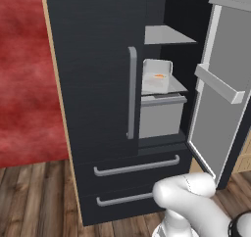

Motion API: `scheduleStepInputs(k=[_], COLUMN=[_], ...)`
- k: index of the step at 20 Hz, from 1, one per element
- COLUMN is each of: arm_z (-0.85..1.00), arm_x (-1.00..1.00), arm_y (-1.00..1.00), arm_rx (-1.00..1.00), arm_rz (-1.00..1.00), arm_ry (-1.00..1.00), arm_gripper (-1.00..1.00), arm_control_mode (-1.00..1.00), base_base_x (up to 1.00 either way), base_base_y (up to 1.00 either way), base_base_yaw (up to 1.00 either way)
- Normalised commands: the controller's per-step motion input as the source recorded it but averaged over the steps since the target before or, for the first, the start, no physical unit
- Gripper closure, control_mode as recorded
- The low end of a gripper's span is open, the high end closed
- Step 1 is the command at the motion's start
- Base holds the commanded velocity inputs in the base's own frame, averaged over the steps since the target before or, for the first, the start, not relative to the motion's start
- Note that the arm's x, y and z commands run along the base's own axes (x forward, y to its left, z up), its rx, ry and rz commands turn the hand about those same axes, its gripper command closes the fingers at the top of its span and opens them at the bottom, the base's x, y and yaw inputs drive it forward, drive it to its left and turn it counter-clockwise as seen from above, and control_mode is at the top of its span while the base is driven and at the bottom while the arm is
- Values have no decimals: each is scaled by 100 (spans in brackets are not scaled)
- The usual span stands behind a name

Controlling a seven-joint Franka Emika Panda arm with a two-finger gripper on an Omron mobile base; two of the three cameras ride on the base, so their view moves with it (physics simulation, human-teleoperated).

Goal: Place the tupperware on the second highest shelf of the fridge. Make space for the tupperware among the existing items by rearranging them on the shelves if needed. Close the fridge door when finished.

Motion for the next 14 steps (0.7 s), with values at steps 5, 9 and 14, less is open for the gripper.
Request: scheduleStepInputs(k=[5,9,14], arm_z=[-55,-47,-20], arm_x=[82,91,87], arm_y=[-31,-18,-54], arm_rx=[0,0,0], arm_rz=[23,13,10], arm_ry=[-7,-1,0], arm_gripper=[-100,-100,-100], arm_control_mode=[-100,-100,-100], base_base_x=[0,0,0], base_base_y=[0,0,0], base_base_yaw=[0,0,0])
